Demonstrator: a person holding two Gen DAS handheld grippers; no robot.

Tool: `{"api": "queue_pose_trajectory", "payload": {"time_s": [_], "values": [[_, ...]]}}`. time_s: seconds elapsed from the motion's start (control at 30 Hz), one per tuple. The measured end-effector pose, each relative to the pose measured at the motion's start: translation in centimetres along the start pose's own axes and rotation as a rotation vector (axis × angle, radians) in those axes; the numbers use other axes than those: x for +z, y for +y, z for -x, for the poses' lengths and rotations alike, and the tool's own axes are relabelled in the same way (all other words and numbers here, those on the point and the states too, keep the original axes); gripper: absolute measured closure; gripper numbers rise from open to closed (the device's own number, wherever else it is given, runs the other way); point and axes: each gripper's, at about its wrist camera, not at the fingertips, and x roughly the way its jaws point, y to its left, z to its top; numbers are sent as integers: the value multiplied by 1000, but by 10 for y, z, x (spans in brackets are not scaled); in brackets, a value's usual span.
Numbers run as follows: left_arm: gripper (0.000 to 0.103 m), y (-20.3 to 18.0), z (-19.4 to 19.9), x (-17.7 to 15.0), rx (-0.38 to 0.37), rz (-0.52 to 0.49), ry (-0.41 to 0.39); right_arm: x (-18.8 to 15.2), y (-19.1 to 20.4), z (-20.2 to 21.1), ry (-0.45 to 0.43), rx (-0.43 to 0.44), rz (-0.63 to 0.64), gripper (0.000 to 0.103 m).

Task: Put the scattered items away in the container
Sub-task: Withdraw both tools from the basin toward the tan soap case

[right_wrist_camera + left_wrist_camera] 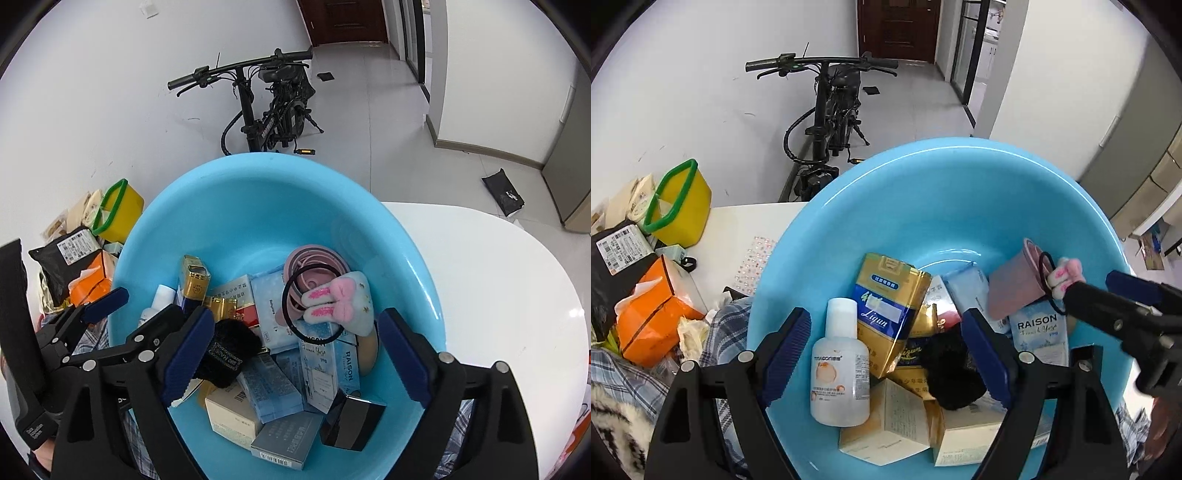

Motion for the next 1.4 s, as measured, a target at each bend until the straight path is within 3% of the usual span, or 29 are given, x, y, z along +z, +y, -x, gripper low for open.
{"api": "queue_pose_trajectory", "payload": {"time_s": [0.2, 0.27, 0.4, 0.5, 0.57, 0.63, 0.7, 0.87, 1.07, 1.13, 1.4], "values": [[17, 2, 18, -8, -10, 2, -115, -5, -1, 11, -32, 6, -11, 13], [17, 2, 30, -17, 8, -14, -171, -15, 0, 28, -124, -11, -26, 13], [17, -1, 67, -53, 42, -56, -355, -52, 7, 69, -350, -39, 19, 13], [17, 1, 95, -80, 10, -41, -448, -78, 14, 90, -446, -32, 50, 13], [17, 4, 109, -93, -28, -17, -479, -93, 20, 102, -495, -24, 76, 12], [15, 6, 123, -104, -60, 4, -499, -107, 29, 113, -552, -42, 114, 2], [13, 4, 134, -110, -64, -3, -500, -117, 37, 121, -604, -78, 155, 1], [12, 3, 152, -128, -76, -3, -528, -138, 48, 135, -634, -88, 212, 1], [8, 6, 169, -180, -5, -39, -624, -189, 40, 142, -666, -63, 235, 1], [0, 8, 173, -198, -14, -36, -654, -207, 38, 141, -660, -50, 235, 1], [0, 8, 190, -267, -29, -23, -729, -284, 33, 149, -673, -3, 204, 1]]}}
